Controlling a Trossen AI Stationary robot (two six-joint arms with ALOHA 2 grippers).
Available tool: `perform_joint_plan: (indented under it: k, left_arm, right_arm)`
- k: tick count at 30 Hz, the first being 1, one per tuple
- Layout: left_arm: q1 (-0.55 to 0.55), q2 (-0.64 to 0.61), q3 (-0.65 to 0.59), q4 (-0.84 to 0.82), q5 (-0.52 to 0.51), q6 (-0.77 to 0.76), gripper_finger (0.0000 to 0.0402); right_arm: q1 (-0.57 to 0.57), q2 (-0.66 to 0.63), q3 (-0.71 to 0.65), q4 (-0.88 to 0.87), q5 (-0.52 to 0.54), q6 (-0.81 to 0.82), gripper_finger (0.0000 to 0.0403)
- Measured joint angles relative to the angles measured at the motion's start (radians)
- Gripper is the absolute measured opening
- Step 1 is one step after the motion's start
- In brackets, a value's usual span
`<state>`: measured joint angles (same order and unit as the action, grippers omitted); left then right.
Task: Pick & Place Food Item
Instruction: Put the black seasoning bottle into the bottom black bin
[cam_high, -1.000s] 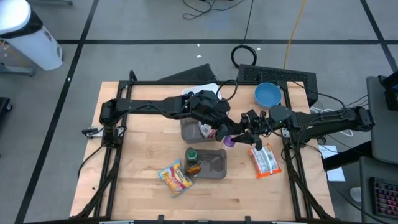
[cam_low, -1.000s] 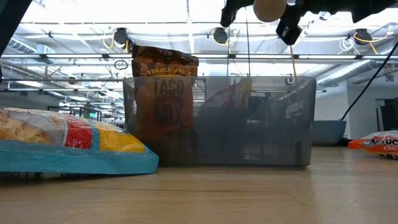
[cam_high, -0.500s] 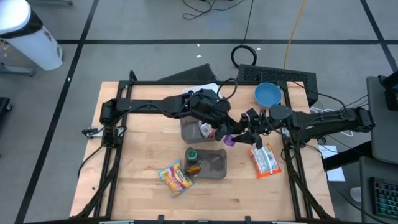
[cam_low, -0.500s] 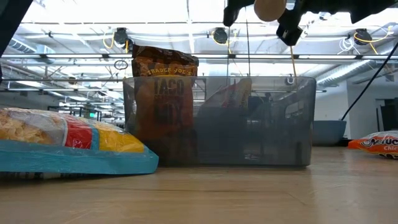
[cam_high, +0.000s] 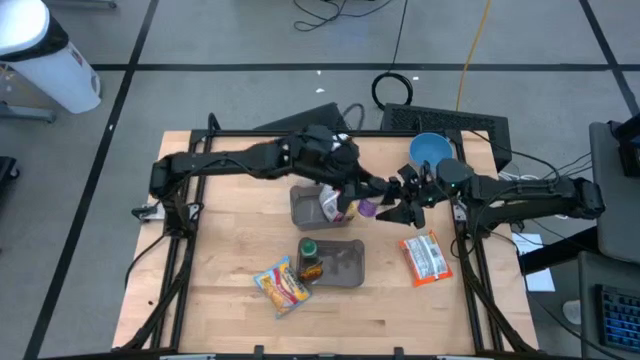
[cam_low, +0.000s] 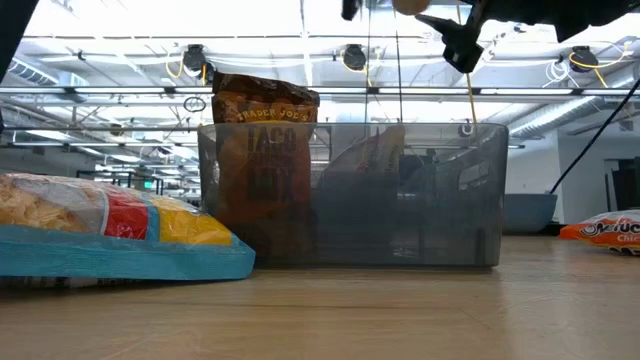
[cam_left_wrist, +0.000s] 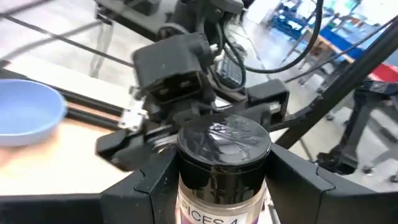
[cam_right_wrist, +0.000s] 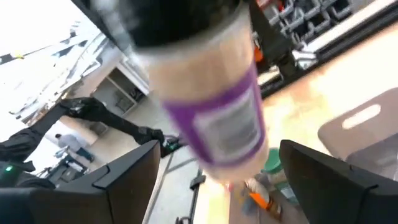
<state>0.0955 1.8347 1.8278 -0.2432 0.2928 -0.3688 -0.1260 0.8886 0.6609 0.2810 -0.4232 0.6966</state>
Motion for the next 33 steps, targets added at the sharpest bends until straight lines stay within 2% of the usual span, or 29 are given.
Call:
perform_joint_plan:
  k: [6,12,18,23,28,33]
  left_arm:
    - [0.016,-0.114,0.000,-0.126,-0.096,0.050,0.0205]
    - [-0.011,-0.248,0.000,-0.312,-0.293,0.057,0.0205]
    - [-0.138,-0.332,0.001,-0.410,-0.520,0.036,0.0205]
    - [-0.275,-0.332,-0.002,-0.487,-0.737,-0.061,0.0205]
    - [-0.412,-0.322,-0.067,-0.427,-0.948,-0.197,0.0205]
    - [-0.537,-0.321,-0.200,-0.161,-1.137,-0.260,0.0205]
  right_arm:
    - [-0.064,-0.054,0.000,-0.013,0.003,-0.010,0.0321]
    - [-0.137,-0.112,0.000,-0.121,0.006,-0.044,0.0320]
    - [-0.157,-0.139,0.000,-0.242,0.010,-0.100,0.0320]
    - [-0.154,-0.138,0.000,-0.286,0.034,-0.140,0.0320]
    - [-0.154,-0.139,-0.001,-0.287,0.030,-0.153,0.0320]
    - [-0.153,-0.139,-0.018,-0.289,0.027,-0.118,0.0320]
